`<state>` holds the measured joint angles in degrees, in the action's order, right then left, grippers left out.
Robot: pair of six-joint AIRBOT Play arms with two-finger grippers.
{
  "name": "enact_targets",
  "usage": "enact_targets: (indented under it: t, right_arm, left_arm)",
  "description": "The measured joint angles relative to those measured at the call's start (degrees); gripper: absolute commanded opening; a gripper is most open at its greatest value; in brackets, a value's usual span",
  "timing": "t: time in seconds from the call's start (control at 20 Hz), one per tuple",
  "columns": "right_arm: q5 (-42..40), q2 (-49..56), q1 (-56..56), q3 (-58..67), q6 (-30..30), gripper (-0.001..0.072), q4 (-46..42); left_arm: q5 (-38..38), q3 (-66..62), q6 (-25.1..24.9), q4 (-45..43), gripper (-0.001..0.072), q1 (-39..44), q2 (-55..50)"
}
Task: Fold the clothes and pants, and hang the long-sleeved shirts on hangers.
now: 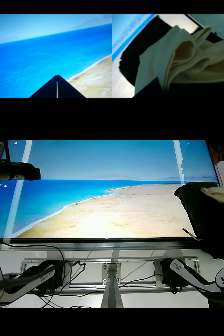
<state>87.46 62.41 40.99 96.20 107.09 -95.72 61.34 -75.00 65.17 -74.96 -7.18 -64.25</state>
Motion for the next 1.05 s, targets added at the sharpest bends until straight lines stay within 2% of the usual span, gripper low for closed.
enact_targets:
  t: [0.1, 0.15, 0.2, 0.4, 0.45, 0.6, 0.8, 1.05]
  right_arm:
    - [3.08, -0.90, 5.75, -0.04, 1.97, 0.0640, -0.87]
    - [4.33, -1.16, 7.69, -0.09, 2.56, 0.0657, -0.96]
    - [5.14, -1.38, 9.16, -0.11, 2.89, 0.0648, -1.09]
    - [6.54, -1.11, 9.68, -0.28, 1.53, 0.0090, 0.61]
    - [6.56, -0.87, 8.44, -0.37, 1.03, 0.0013, 1.14]
    - [5.35, -0.39, 1.18, -1.57, -1.18, 0.0013, 2.84]
    - [1.25, -0.17, -15.56, -4.61, -4.46, 0.0012, 3.87]
    - [-5.70, -0.11, -40.04, -7.37, -7.65, 0.0012, -1.90]
  left_arm:
    - [0.00, 0.00, 0.00, 0.00, 0.0013, 0.00, 0.00]
    - [0.00, 0.00, 0.00, -0.02, 0.0013, 0.00, 0.00]
    - [0.00, 0.00, 0.00, -0.02, 0.0013, 0.00, 0.00]
    - [0.00, 0.00, 0.00, -0.02, 0.0013, 0.00, 0.00]
    - [0.02, 0.00, 0.00, -0.02, 0.0013, 0.00, 0.00]
    - [0.02, 0.00, 0.00, -0.02, 0.0013, 0.00, 0.00]
    - [0.00, 0.00, 0.00, -0.02, 0.0013, 0.00, 0.00]
    - [0.00, 0.00, 0.00, -0.04, 0.0013, 0.00, 0.02]
